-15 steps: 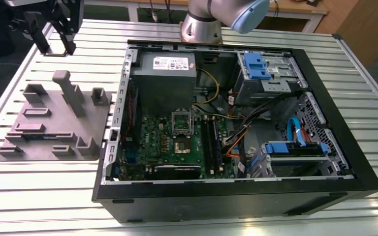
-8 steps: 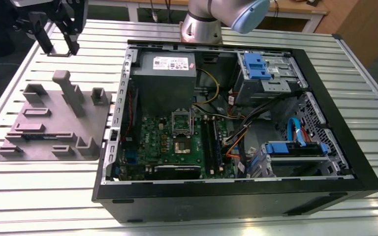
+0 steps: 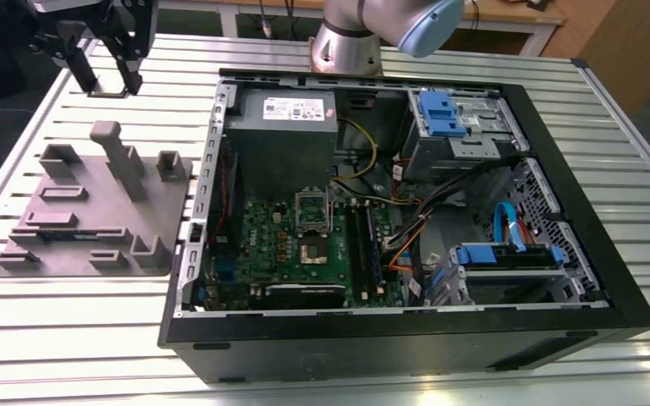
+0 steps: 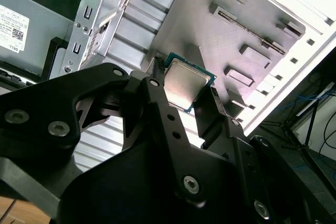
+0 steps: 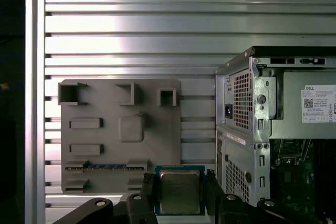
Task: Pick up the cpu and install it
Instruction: 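Pick up the cpu and move it towards the insertion slot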
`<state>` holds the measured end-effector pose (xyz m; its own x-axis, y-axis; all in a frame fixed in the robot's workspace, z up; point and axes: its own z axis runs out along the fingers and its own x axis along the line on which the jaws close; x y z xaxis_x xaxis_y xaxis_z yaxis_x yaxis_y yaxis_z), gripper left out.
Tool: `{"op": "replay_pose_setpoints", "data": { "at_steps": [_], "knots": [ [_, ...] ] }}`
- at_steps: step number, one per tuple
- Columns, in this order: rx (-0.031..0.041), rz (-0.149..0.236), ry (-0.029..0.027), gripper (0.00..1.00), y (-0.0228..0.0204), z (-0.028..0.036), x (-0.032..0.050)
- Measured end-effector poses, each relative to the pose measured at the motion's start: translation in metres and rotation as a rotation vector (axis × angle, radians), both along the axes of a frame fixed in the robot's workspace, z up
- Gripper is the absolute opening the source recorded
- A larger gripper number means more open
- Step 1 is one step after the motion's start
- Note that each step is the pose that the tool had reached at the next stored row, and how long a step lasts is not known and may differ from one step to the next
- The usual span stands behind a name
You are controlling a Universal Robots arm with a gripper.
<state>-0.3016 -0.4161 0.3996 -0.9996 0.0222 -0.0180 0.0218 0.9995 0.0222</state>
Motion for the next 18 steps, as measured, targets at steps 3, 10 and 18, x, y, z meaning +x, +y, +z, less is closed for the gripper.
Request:
{"op": "replay_pose_setpoints", "data": {
  "at_steps": [3,10,18],
  "knots": [
    [-0.0001,0.000,0.0001,0.47,0.0000,0.0000,0.0019],
    [0.0000,0.000,0.0000,0.47,0.0000,0.0000,0.0050],
    [-0.0001,0.000,0.0001,0.47,0.0000,0.0001,0.0059]
  ]
}}
